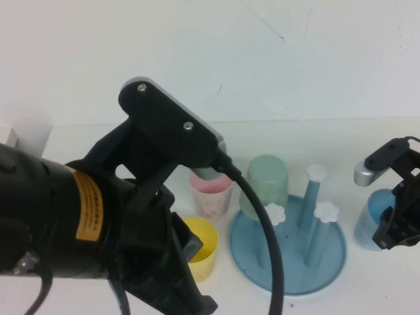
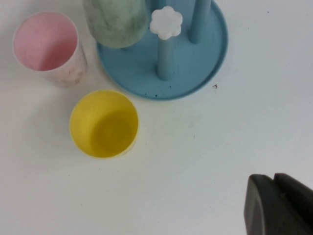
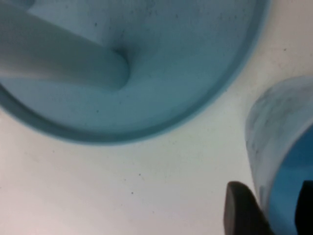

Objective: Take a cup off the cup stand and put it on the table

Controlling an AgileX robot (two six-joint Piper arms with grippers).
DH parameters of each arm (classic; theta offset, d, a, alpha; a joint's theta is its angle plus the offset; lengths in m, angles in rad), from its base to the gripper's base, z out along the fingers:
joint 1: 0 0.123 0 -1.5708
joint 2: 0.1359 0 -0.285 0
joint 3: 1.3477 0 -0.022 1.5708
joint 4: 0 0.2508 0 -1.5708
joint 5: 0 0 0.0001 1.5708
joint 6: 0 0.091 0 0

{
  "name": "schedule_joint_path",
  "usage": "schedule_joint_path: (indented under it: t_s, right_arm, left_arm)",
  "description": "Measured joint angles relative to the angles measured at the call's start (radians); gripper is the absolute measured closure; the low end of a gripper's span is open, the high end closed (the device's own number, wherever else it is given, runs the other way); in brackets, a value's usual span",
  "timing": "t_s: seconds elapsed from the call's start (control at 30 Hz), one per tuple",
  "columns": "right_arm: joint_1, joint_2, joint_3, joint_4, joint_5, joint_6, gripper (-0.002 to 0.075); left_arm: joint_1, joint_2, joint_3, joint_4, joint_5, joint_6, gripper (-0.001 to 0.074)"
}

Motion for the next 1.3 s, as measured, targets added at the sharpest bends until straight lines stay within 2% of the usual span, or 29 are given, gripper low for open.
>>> schedule_joint_path:
  t_s: [0.13, 0.33, 0.63, 0.73, 0.87, 0.93, 1.1, 1.3]
  right_arm:
    - [0.0, 0.0, 0.0, 0.008, -0.001, 0.0, 0.0475]
    - [0.0, -0.031, 0.0, 0.027, -0.007, 0.001, 0.0468]
    - [0.0, -0.359, 0.002, 0.036, -0.038, 0.002, 0.047]
    - [0.0, -0.492, 0.002, 0.032, -0.038, 0.002, 0.0509]
    - [0.0, -0.669, 0.002, 0.003, -0.017, 0.002, 0.0661]
    - [0.0, -0.749, 0.002, -0.008, 0.005, 0.002, 0.0697]
    - [0.0, -0.884, 0.002, -0.027, 0.066, 0.024, 0.0723]
    - [0.0, -1.014, 0.073, -0.033, 0.078, 0.057, 0.0727]
  left_arm:
    - [0.0, 0.0, 0.0, 0.002, -0.002, -0.002, 0.0736]
    - [0.0, 0.0, 0.001, 0.064, -0.04, -0.063, 0.0736]
    - [0.0, 0.0, 0.008, 0.24, -0.184, -0.183, 0.0736]
    - [0.0, 0.0, 0.018, 0.29, -0.228, -0.237, 0.0736]
    - [0.0, 0.0, 0.02, 0.367, -0.254, -0.303, 0.0736]
    - [0.0, -0.002, 0.022, 0.393, -0.258, -0.321, 0.0736]
    - [0.0, -0.038, 0.041, 0.424, -0.288, -0.346, 0.0736]
    - [0.0, -0.153, 0.192, 0.465, -0.407, -0.444, 0.0736]
